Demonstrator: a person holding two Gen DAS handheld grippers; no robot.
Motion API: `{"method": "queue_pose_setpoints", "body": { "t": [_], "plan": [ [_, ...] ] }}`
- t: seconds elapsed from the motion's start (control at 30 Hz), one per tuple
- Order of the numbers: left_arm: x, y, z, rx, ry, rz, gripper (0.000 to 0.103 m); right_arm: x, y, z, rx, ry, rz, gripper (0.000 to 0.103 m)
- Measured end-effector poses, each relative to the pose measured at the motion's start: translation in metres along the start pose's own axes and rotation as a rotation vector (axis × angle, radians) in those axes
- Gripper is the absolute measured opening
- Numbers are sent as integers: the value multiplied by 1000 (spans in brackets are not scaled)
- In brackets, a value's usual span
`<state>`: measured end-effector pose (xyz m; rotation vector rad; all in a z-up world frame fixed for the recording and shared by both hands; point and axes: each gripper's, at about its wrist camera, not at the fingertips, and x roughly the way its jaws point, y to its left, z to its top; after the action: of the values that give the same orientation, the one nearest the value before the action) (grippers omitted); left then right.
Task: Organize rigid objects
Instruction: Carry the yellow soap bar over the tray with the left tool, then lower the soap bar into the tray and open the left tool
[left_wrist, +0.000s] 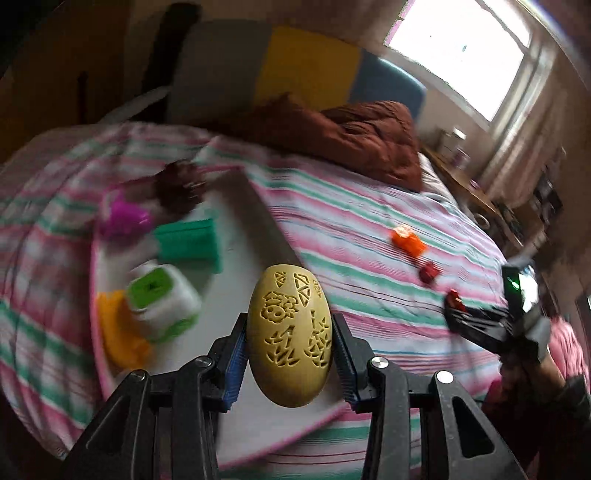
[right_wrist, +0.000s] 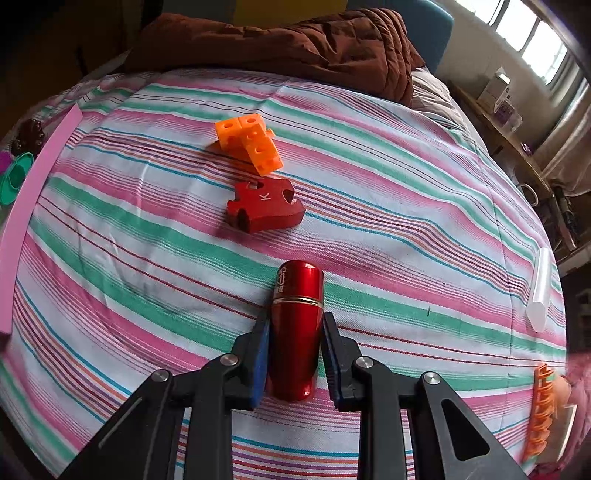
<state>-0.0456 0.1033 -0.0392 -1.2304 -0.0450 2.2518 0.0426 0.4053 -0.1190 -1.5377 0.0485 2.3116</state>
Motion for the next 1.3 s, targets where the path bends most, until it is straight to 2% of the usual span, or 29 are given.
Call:
{"method": "queue_pose_setpoints", "body": {
  "t": [0.13,0.37,0.73,0.93,1.3],
  "plan": [
    [11,20,-2,-71,39,-6,42,-3,3,-2,-7,-1,-7,27],
    [29,24,-7,-102,107,-27,43,-4,7,-3,-12,-2,-14,27],
    [29,8,-16,33,104,8,42,-5,7,-3,-12,-2,-14,27],
    [22,9,-20,50,101,12,42,-6,8,-3,-15,-2,-21,27],
    [1,-1,-19,129,21,99,42,-8,8,-4,-23,-2,-28,27]
  ]
}}
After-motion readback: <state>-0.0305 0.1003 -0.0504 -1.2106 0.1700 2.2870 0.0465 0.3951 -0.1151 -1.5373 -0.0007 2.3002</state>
